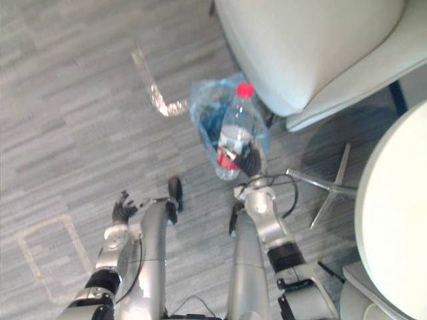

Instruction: Gather rubbish on tea table into small bin, then transfer packed bag to large trash can.

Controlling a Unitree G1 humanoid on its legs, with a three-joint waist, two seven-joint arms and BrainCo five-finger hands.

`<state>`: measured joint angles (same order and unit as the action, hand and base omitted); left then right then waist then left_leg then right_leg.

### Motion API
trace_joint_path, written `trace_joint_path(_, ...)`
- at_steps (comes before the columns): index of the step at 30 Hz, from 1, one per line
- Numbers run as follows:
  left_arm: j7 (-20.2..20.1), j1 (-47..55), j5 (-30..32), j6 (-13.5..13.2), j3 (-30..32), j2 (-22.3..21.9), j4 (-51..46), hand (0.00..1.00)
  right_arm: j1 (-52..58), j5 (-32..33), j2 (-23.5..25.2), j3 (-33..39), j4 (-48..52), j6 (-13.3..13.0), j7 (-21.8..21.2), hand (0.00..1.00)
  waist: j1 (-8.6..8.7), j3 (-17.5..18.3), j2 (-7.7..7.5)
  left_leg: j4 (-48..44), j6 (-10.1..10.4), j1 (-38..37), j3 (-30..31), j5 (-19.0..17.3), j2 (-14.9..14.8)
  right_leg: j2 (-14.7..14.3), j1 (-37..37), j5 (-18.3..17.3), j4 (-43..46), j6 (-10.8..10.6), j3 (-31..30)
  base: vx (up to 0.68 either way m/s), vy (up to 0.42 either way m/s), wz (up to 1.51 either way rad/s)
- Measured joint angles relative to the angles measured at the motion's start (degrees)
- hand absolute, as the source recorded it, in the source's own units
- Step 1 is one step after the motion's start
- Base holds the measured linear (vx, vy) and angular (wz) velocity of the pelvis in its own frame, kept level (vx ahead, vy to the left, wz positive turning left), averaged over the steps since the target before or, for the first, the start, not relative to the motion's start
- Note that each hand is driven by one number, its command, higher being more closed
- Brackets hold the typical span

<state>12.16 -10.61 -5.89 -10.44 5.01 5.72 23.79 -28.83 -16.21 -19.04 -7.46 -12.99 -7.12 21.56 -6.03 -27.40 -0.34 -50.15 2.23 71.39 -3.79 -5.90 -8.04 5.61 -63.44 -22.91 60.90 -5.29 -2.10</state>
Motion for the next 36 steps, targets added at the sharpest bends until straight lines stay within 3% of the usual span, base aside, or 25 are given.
trace_joint_path(4,-1.3,8.2,-2.2,-1.7,0.2,0.4,-13.1,0.0,-2.9,0.5,-5.9,3.0,-0.3,0.7,1.1,1.0,-1.56,-1.3,0.03,-1.5,0.3,6.9,1.2,0.9,2.0,1.7,-6.7,-1.7,4.0,0.0,0.7,0.0,-0.02,0.32)
trace_joint_path(11,-4.8,17.4,-3.5,-1.6,-0.1,0.3,-18.0,0.0,-9.1,0.6,-12.2,4.0,-7.6,0.7,1.4,1.0,-3.35,-1.4,0.1,-2.3,1.6,14.7,3.9,2.1,4.8,4.5,-14.0,-4.9,8.6,1.3,3.5,0.0,-0.036,0.33)
trace_joint_path(18,-7.7,21.1,-6.5,-3.0,-2.7,0.6,-23.3,0.0,-15.7,2.3,-16.8,3.8,-13.4,0.5,1.7,1.0,-3.74,-1.2,0.37,-3.1,2.5,17.8,5.2,2.6,5.7,5.4,-17.0,-6.4,11.5,2.1,4.7,-0.03,-0.011,0.15)
trace_joint_path(19,-7.9,21.1,-6.8,-3.1,-2.8,0.7,-23.4,0.0,-16.1,2.7,-17.2,3.5,-13.8,0.5,1.9,0.0,-3.76,-1.1,0.48,-3.2,2.6,17.9,5.4,2.6,5.7,5.4,-17.1,-6.5,11.9,2.2,4.8,-0.04,0.004,0.06)
trace_joint_path(22,-8.0,21.6,-7.0,-3.2,-4.1,1.6,-24.6,0.0,-17.7,2.8,-17.5,2.0,-15.6,0.4,2.2,0.0,-3.76,-0.5,1.35,-3.3,2.7,18.6,6.1,2.7,5.8,5.4,-17.6,-6.8,12.4,2.8,5.5,-0.04,0.008,0.06)
trace_joint_path(28,-8.0,22.0,-7.2,-3.2,-4.3,2.6,-28.9,0.0,-19.2,2.8,-17.2,-0.2,-15.6,-0.2,2.7,0.0,-3.79,-0.2,1.55,-3.1,3.5,18.9,6.3,3.3,5.8,5.5,-18.8,-7.1,13.9,3.4,5.6,-0.05,-0.001,0.05)
trace_joint_path(30,-8.3,22.2,-7.9,-3.2,-4.1,2.9,-31.5,0.0,-18.9,2.8,-17.2,-0.2,-15.6,-0.3,3.4,0.0,-3.75,1.7,2.39,-2.9,3.6,20.0,7.1,3.6,5.8,5.5,-19.4,-7.2,13.8,3.7,6.6,-0.05,0.013,0.06)
trace_joint_path(34,-8.6,22.5,-9.2,-3.2,-2.2,5.3,-37.1,0.0,-18.0,2.6,-17.1,-0.2,-14.4,-0.8,3.4,0.0,-3.75,2.4,2.51,-2.2,4.3,20.1,7.5,4.4,5.8,5.5,-19.7,-7.2,13.8,3.8,7.0,-0.05,0.012,0.05)
trace_joint_path(36,-8.5,18.8,-10.8,-5.1,-1.2,4.9,-33.4,0.0,-16.8,1.9,-16.8,-0.3,-13.9,-0.8,3.5,0.0,-3.65,2.9,2.7,-2.2,4.3,20.0,7.7,4.4,5.4,5.1,-19.6,-7.0,13.3,4.1,7.3,-0.04,0.014,-0.07)
